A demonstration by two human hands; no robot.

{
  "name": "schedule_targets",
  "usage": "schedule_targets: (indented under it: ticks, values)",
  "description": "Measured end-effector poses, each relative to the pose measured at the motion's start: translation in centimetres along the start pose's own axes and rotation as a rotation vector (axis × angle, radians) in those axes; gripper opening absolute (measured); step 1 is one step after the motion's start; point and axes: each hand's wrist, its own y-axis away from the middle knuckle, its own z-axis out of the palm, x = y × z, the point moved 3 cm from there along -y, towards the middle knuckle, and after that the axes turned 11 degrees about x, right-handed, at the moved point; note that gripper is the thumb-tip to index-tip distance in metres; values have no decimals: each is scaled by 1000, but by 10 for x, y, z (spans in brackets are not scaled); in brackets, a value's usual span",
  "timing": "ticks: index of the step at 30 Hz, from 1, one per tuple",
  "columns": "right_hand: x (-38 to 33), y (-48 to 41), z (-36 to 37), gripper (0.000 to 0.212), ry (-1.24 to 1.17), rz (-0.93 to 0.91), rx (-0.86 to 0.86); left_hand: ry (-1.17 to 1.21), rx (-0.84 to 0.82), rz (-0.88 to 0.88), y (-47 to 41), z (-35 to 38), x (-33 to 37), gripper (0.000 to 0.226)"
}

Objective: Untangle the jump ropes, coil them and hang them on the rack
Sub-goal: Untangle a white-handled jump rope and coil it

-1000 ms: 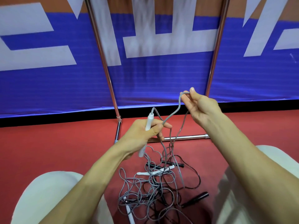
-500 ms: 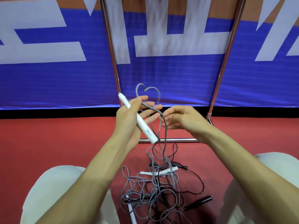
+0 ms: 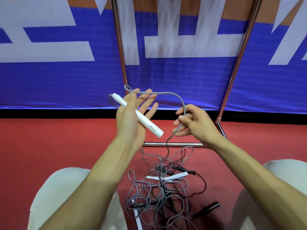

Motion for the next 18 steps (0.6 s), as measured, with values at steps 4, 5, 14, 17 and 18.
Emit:
schedule_targets:
  ticks: [4,5,14,17,18]
  values:
    - [-15,1,-7,15,-228,-6,27,-448,-82,-43,6,1,-24,17]
    - [-19,1,-10,15,-280,-6,36,-542,-118,-64,8,1,-30,19]
    - [-31,-5,-33,9,-838,178,174,-834,-448,18,25,12,-49,21]
    - [-28,-7,-34,8,-888,236,202,-885,-471,45,26,10,-52,18]
    - [-26,-7,-34,6,-877,251,205,-873,-470,50,27,10,-52,18]
